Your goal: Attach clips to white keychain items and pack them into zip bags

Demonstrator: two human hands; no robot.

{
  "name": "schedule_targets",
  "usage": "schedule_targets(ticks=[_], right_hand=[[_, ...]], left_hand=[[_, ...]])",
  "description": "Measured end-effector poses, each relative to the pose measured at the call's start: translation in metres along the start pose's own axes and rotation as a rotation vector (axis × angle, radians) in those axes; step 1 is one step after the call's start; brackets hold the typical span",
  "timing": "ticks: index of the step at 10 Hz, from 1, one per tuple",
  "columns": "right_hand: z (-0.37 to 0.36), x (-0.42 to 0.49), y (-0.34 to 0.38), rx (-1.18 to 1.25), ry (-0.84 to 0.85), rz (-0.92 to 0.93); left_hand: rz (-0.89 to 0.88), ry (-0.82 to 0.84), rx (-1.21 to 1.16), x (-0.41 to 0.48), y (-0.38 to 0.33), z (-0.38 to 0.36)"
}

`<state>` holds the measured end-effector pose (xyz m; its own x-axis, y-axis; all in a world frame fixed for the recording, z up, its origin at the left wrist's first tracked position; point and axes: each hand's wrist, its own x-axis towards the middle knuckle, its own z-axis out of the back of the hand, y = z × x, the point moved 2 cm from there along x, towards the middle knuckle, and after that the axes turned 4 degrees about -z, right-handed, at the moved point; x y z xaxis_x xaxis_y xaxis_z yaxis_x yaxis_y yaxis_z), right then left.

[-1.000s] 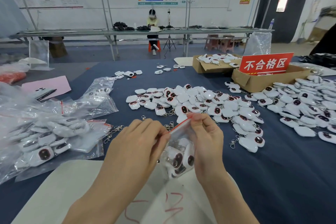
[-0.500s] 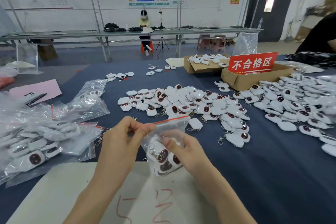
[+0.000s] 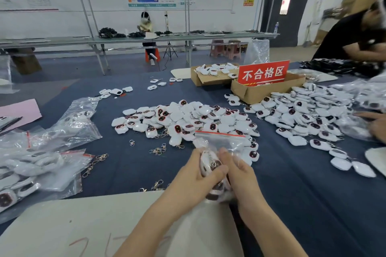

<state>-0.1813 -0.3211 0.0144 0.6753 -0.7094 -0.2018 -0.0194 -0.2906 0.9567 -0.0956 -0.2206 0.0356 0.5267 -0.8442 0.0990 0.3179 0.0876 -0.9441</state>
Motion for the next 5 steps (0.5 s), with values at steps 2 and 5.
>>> schedule_targets(ticks=[2, 5], right_hand=[[-0.061, 0.001, 0.013, -0.107, 0.101, 0.104], [-0.105, -0.024, 0.059, -0.015, 0.137, 0.305]], left_hand=[[-0.013, -0.353, -0.120, -0.018, 0.007, 0.059], [0.188, -1.193, -0.211, -0.079, 0.024, 0.251]])
